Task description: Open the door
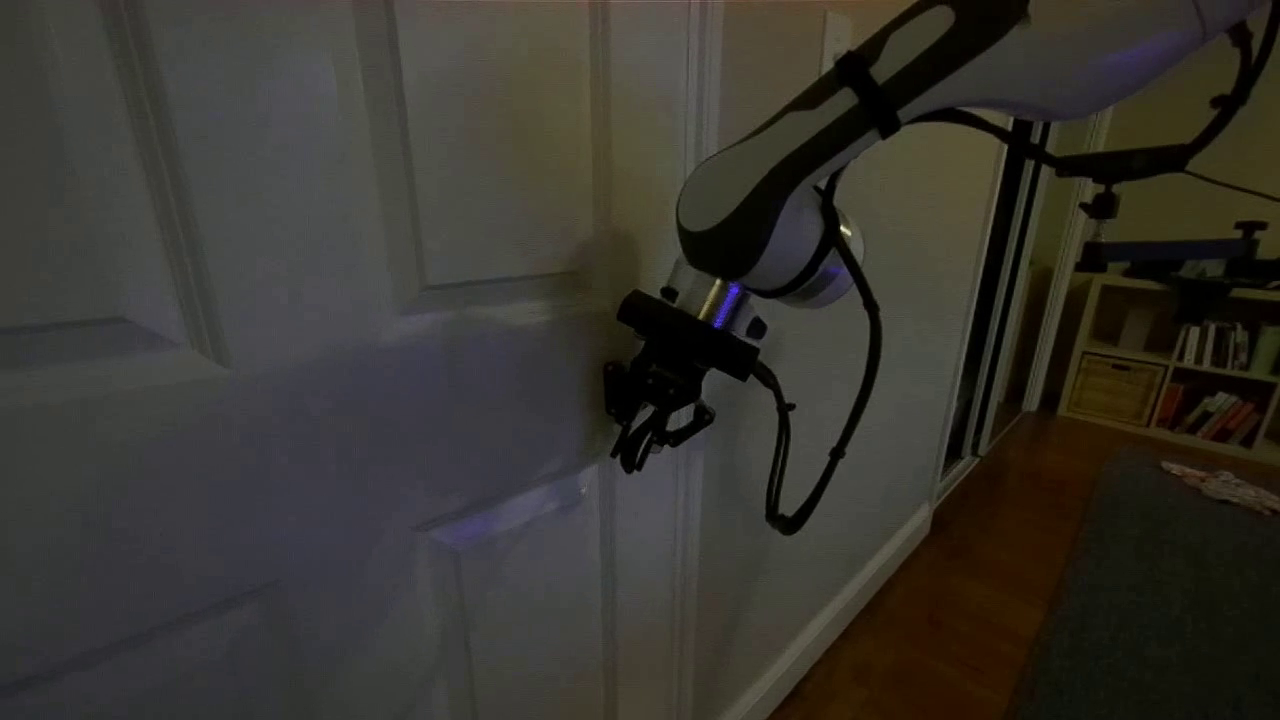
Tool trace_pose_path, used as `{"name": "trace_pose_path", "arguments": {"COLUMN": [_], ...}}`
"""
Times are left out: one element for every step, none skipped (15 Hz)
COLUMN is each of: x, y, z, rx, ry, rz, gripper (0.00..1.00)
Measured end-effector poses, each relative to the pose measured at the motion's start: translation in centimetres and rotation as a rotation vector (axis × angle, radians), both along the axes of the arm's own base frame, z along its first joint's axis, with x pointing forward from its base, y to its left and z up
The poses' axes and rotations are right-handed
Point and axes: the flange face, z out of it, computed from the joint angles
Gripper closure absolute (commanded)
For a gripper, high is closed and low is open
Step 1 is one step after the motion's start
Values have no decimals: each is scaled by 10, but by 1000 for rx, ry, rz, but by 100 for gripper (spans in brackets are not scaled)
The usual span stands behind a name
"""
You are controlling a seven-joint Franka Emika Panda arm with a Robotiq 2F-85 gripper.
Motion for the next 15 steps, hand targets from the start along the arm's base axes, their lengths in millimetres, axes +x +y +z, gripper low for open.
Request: {"name": "trace_pose_path", "arguments": {"x": [-2, -5, -8, -11, -16, -21, -28, -35, -42, -51, -61, -71, -82, -93, -105], "y": [-1, -1, 0, 1, 2, 5, 9, 15, 22, 29, 35, 40, 46, 50, 55], "z": [-3, -3, -3, -4, -3, -1, 3, 8, 15, 21, 26, 30, 29, 30, 29], "rx": [-3, -3, -3, -4, -6, -7, -5, 2, 9, 14, 17, 20, 25, 30, 37], "ry": [13, 24, 33, 38, 40, 42, 43, 42, 41, 40, 43, 48, 59, 72, 87], "rz": [4, 8, 11, 19, 34, 51, 70, 94, 117, 142, 165, 182, 194, 199, 200], "gripper": [88, 89, 89, 88, 88, 89, 88, 88, 88, 88, 89, 90, 86, 57, 53]}}
